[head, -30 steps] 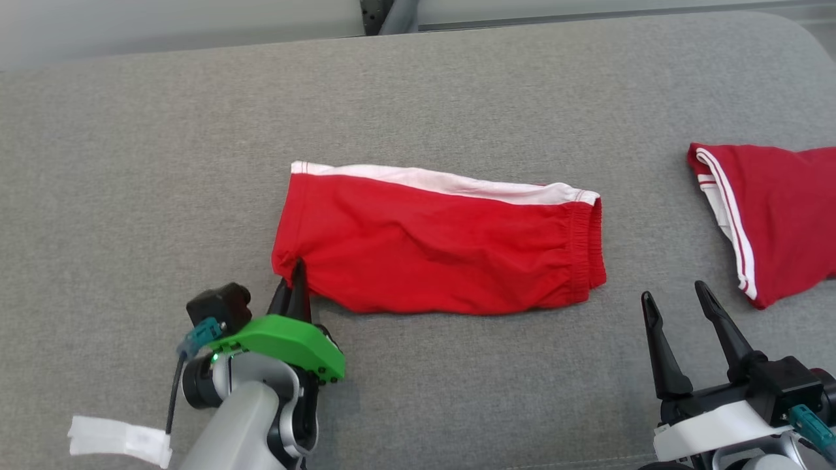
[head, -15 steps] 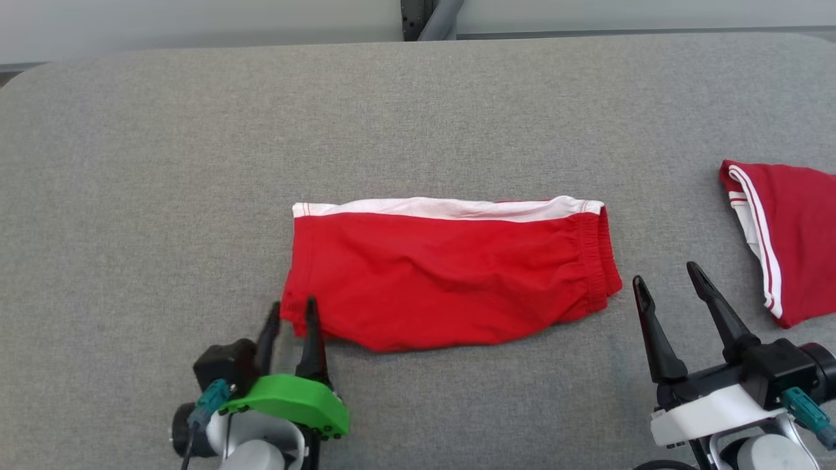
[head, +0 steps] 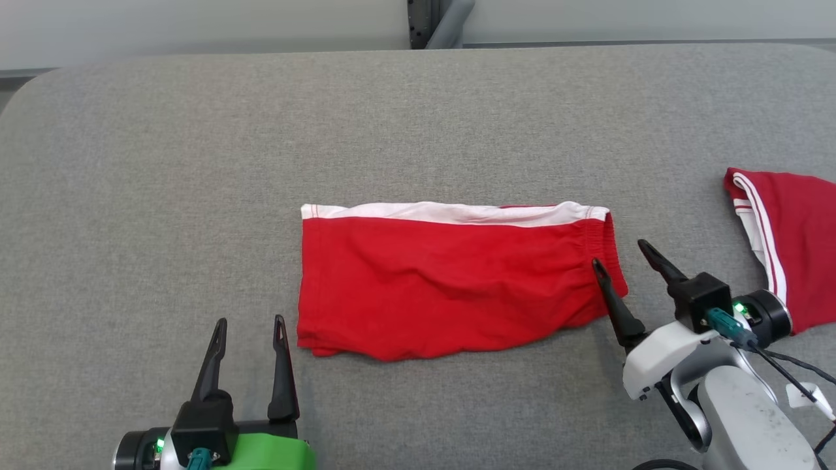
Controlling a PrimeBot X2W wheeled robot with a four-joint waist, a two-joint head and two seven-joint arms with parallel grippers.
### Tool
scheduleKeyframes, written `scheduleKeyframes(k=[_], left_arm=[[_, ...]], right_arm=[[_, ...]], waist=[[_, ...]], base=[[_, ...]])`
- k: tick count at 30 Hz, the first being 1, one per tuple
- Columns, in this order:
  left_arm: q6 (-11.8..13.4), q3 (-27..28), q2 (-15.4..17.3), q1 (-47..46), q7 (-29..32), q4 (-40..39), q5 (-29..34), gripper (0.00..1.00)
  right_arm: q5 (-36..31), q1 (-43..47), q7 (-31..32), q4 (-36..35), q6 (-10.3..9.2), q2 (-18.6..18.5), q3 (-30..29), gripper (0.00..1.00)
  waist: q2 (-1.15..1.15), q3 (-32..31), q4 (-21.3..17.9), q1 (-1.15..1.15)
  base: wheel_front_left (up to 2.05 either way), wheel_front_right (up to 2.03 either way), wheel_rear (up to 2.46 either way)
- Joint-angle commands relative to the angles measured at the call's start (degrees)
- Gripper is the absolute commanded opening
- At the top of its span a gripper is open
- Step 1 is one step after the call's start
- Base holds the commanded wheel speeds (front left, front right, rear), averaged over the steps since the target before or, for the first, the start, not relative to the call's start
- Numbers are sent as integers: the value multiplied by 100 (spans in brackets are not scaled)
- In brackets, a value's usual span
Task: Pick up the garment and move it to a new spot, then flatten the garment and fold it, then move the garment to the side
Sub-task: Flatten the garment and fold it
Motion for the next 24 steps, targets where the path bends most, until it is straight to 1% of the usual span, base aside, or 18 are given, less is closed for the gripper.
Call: scheduleKeyframes(k=[1, 7, 8, 12, 17, 20, 21, 22, 24], left_arm=[[-106, 83, -71, 108, -13, 16, 104, 100], [-412, 456, -396, 219, -14, 88, 359, 100], [-412, 456, -396, 219, -14, 88, 359, 100], [-592, 609, -534, 267, -14, 89, 470, 100], [-743, 716, -637, 257, -14, 122, 570, 100], [-863, 714, -657, 198, -15, 147, 633, 100], [-898, 727, -662, 185, -15, 162, 643, 100], [-938, 750, -665, 191, -15, 195, 642, 100], [-1004, 790, -673, 211, -15, 269, 665, 100]], right_arm=[[44, -139, 24, 215, -7, 25, 68, 100], [-9, -447, 112, 1120, -7, -18, 56, 100], [-9, -447, 112, 1120, -7, -18, 56, 100], [53, -538, 181, 1493, -7, -34, 3, 100], [648, -721, 383, 1867, -7, 96, 58, 100], [1399, -853, 759, 2131, -7, 257, 155, 100], [1764, -887, 982, 2190, -3, 328, 235, 55], [2130, -934, 1146, 2173, -1, 358, 330, 0], [2762, -995, 1416, 2062, -3, 236, 491, 0]], waist=[[0, 36, 139, 0], [0, 26, 373, 0], [0, 26, 373, 0], [0, 39, 463, 0], [0, 96, 543, 0], [0, 118, 574, 0], [0, 119, 576, 0], [0, 115, 571, 0], [0, 76, 553, 0]], base=[[0, 0, 0], [0, 0, 0], [0, 0, 0], [0, 0, 0], [0, 0, 0], [0, 0, 0], [0, 0, 0], [0, 0, 0], [0, 0, 0]])
